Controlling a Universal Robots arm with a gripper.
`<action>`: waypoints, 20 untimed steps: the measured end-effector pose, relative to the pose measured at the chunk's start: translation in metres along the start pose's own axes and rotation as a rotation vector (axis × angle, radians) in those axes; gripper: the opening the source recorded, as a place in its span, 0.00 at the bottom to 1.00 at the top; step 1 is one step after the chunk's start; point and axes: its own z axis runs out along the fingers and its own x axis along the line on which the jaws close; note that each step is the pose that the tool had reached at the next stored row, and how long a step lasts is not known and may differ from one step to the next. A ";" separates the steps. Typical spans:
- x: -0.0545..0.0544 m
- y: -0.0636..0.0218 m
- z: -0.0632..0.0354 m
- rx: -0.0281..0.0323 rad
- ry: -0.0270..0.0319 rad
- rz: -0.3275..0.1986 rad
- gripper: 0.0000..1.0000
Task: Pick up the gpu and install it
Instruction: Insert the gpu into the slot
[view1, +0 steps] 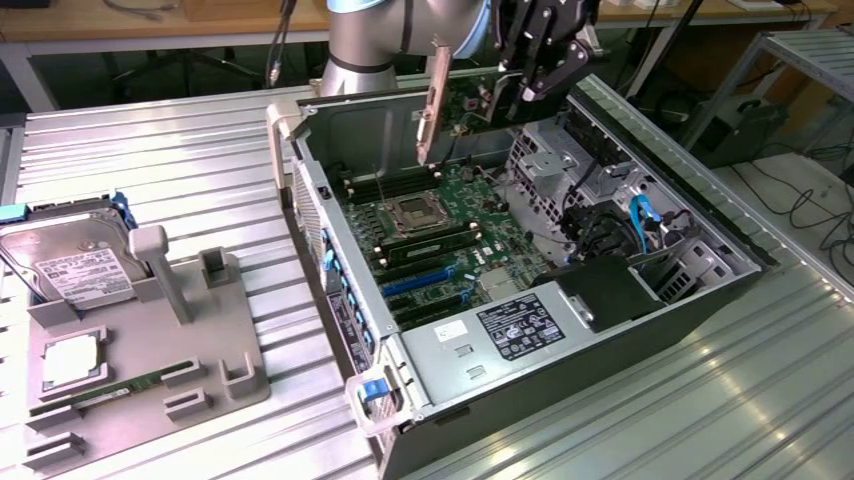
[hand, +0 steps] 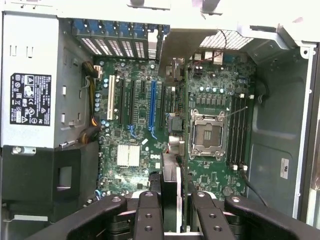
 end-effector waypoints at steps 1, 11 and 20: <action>0.000 0.0004 0.0009 0.0030 0.0000 0.000 0.27; 0.000 0.0016 0.0060 0.0078 -0.0021 0.000 0.27; 0.000 0.0015 0.0081 0.0090 -0.0020 0.000 0.27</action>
